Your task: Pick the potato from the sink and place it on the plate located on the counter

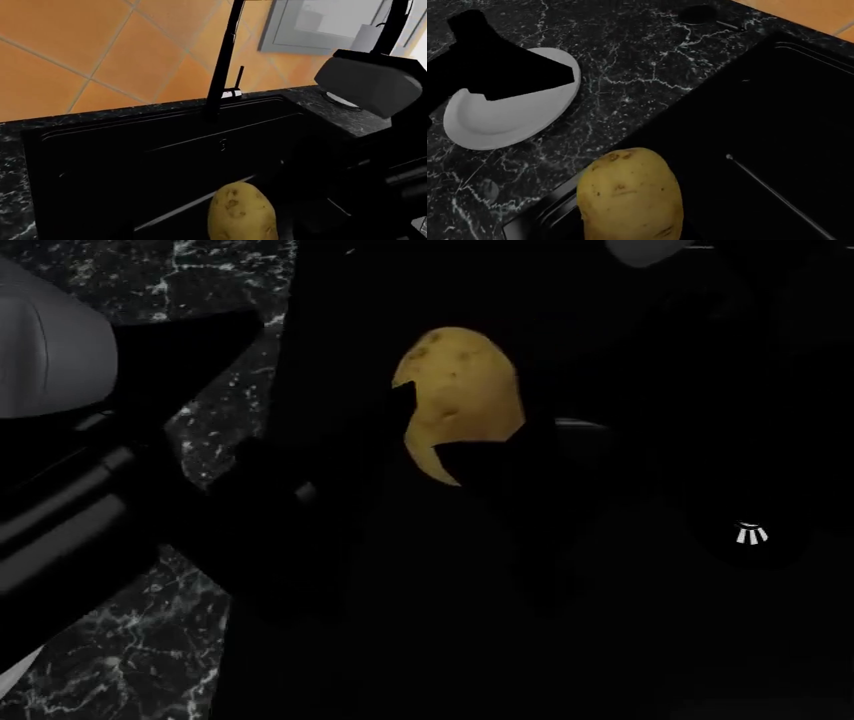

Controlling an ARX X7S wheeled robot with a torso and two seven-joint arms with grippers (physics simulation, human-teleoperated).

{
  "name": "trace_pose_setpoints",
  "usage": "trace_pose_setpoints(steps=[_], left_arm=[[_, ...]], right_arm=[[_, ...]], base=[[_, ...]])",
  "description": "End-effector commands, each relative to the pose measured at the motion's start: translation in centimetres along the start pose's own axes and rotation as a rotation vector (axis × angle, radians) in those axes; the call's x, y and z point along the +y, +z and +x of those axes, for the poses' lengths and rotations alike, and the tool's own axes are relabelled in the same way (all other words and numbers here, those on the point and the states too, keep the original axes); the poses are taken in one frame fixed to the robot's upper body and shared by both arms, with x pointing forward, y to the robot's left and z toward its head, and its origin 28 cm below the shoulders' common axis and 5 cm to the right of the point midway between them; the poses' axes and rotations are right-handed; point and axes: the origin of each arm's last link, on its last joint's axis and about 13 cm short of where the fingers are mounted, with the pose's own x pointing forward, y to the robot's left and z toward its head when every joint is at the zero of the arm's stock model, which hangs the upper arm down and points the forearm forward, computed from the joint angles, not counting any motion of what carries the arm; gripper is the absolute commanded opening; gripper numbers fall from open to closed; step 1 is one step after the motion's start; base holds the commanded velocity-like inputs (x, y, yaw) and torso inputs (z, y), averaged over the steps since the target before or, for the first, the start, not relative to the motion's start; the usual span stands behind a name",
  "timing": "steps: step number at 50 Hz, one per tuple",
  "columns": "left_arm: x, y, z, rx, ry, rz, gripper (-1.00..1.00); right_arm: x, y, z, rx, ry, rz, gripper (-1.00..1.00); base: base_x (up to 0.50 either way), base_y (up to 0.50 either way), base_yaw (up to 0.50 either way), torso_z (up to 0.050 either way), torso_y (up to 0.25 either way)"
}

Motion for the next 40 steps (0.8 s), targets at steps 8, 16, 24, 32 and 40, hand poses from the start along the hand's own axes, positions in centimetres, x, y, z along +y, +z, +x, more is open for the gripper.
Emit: trace_pose_setpoints(steps=[8, 16, 24, 32, 40], left_arm=[[-0.5, -0.6, 0.0, 0.042, -0.096, -0.048, 1.00], [-0.5, -0.6, 0.3, 0.046, -0.102, -0.051, 1.00], [-0.7, -0.5, 0.6, 0.045, -0.113, -0.060, 1.00], [-1.0, -0.7, 0.7, 0.051, -0.136, -0.066, 1.00], [-0.9, -0.8, 0.9, 0.053, -0.144, -0.079, 1.00]], right_arm=[[0.9, 0.6, -0.4, -0.052, 0.035, -0.077, -1.00], [1.3, 0.8, -0.7, -0.063, 0.054, -0.093, -1.00], [1.7, 0.8, -1.1, -0.067, 0.064, -0.107, -1.00], [2.1, 0.9, -1.3, -0.069, 0.081, -0.123, -1.00], [2.5, 1.1, -1.4, -0.068, 0.096, -0.138, -1.00]], base=[[0.00, 0.00, 0.00, 0.000, 0.000], [0.00, 0.00, 0.00, 0.000, 0.000], [0.00, 0.00, 0.00, 0.000, 0.000], [0.00, 0.00, 0.00, 0.000, 0.000], [0.00, 0.00, 0.00, 0.000, 0.000]])
